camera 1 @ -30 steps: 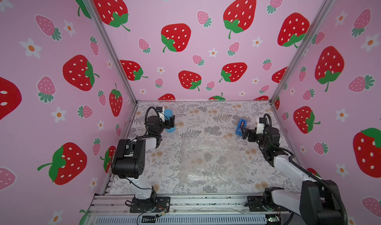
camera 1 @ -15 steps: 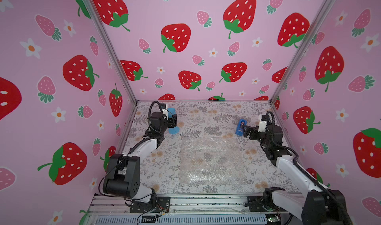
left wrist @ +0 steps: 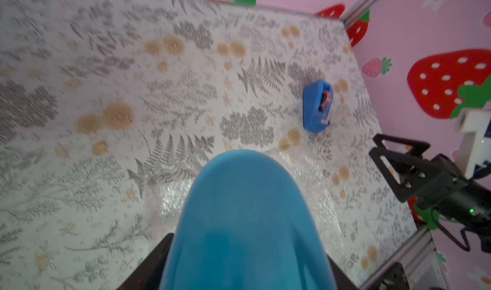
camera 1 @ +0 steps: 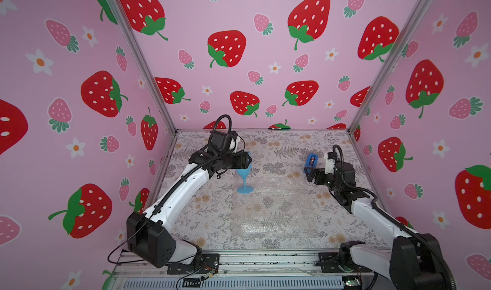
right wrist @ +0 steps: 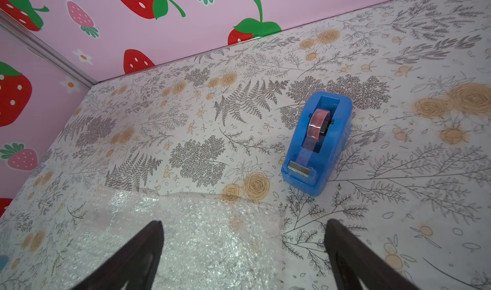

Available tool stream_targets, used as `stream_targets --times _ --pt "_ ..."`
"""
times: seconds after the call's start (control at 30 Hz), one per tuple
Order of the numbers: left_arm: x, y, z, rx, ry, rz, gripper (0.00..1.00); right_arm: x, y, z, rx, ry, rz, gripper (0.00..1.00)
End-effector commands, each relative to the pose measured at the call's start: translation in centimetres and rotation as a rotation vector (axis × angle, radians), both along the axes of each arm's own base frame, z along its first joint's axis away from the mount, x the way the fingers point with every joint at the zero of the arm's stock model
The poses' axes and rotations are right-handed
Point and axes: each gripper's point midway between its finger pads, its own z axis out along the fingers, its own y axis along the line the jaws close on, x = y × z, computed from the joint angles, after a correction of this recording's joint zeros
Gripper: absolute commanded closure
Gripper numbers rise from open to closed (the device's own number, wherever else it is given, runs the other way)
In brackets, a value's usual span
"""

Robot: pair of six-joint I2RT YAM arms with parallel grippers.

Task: Wrap wine glasses in bubble wrap
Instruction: Place the wine glass on the bubble wrap.

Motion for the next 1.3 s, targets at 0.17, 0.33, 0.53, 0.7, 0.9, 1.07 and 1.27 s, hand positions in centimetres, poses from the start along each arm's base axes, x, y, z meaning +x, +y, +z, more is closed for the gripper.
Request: stream_targets --times 0.17,0.33,0.53,0.7,0.9,1.07,1.27 --pt "-9.8 -1.4 -8.4 0.167 0.515 0.047 0.51 0.6 0.8 -0.1 0.017 0.016 0.004 0.05" --pt "-10.8 -1.3 -11.0 0.210 0.579 0.064 0.51 0.7 0.7 -0.7 0.013 0.034 -0.002 0.05" --pt "-10.2 -1.1 -12.7 0.246 0.591 0.100 0.51 0.9 0.8 -1.1 0.011 0.050 -0.002 0.05" --pt "-9.5 -0.9 -14.1 0.252 0.607 0.109 0.51 0.9 0.7 -1.5 0.002 0.057 -0.007 0.05" --pt "-8.9 -0.7 -15.8 0.265 0.630 0.114 0.51 1.1 0.7 -1.8 -0.003 0.067 -0.004 0.05" --pt "-8.5 -0.1 -17.2 0.286 0.639 0.133 0.49 1.2 0.8 -2.1 -0.003 0.077 -0.002 0.05" --pt "-8.5 -0.2 -18.7 0.277 0.647 0.144 0.26 1.2 0.9 -2.2 -0.005 0.082 0.003 0.04"
